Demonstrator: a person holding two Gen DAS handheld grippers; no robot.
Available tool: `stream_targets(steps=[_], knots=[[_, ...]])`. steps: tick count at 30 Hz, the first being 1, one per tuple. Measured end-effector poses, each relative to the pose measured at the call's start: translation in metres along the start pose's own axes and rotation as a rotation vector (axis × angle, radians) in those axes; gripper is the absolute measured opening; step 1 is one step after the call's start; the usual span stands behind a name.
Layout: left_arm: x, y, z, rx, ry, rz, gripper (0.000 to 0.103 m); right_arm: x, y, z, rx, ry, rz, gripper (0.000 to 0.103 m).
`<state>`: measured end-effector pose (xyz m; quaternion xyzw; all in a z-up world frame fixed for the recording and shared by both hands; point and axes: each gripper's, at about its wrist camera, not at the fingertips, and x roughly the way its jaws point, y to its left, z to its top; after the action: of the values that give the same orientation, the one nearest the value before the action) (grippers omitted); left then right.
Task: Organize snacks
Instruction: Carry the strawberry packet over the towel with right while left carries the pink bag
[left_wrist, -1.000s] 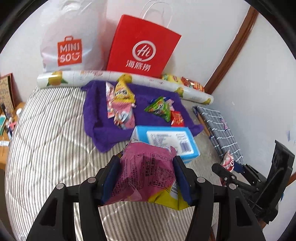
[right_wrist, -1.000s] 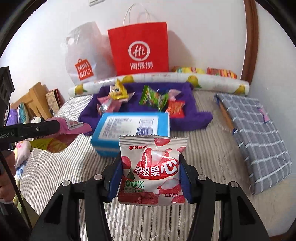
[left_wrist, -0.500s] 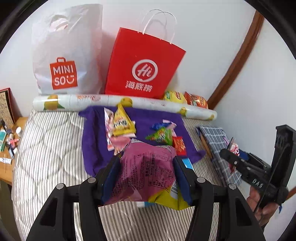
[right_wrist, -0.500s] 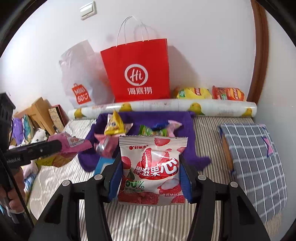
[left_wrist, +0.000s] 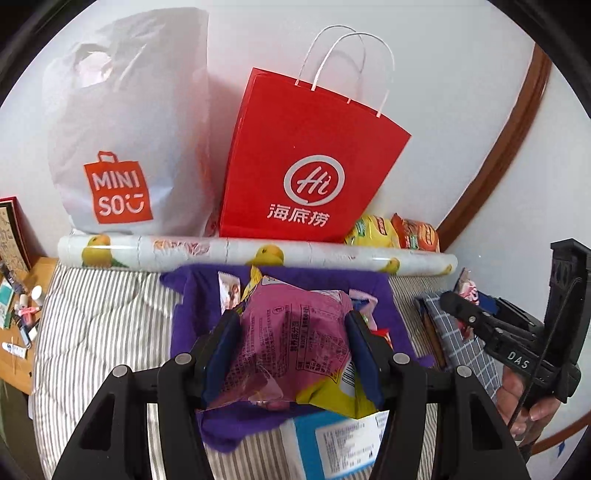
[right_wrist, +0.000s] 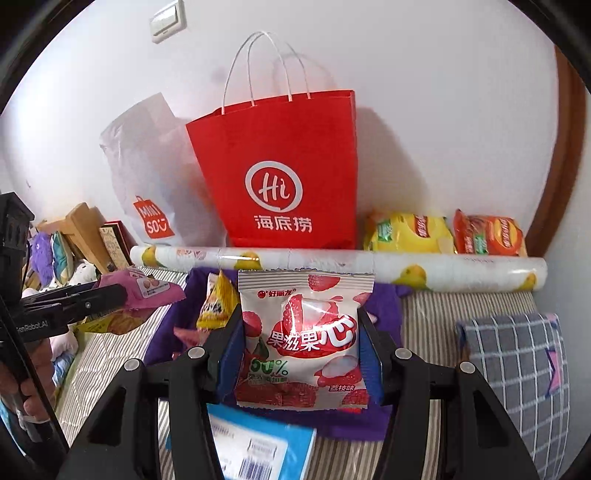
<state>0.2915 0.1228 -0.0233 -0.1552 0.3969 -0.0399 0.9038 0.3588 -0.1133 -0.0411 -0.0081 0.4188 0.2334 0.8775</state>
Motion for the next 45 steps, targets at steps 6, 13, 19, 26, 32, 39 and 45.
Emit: stream_targets(steps=[6,13,19,26,32,39,45], knots=[[0.028,0.001,0.012,-0.012,0.011,0.001,0.057,0.043,-0.005,0.01,0.006,0.058,0.02,0.055],[0.056,0.012,0.013,-0.036,0.042,0.008,0.057,0.087,-0.018,0.003,0.034,0.153,0.052,0.055],[0.063,0.018,0.011,-0.034,0.059,0.017,0.057,0.107,-0.029,-0.004,0.034,0.238,0.069,0.055],[0.07,0.026,0.011,-0.06,0.075,0.011,0.057,0.125,-0.039,-0.011,0.054,0.314,0.081,0.055],[0.072,0.024,0.011,-0.052,0.079,0.01,0.057,0.139,-0.044,-0.018,0.074,0.372,0.072,0.055],[0.076,0.02,0.01,-0.042,0.087,0.01,0.057,0.146,-0.04,-0.022,0.064,0.414,0.089,0.055],[0.078,0.019,0.011,-0.038,0.091,0.007,0.057,0.149,-0.042,-0.023,0.059,0.425,0.062,0.056]])
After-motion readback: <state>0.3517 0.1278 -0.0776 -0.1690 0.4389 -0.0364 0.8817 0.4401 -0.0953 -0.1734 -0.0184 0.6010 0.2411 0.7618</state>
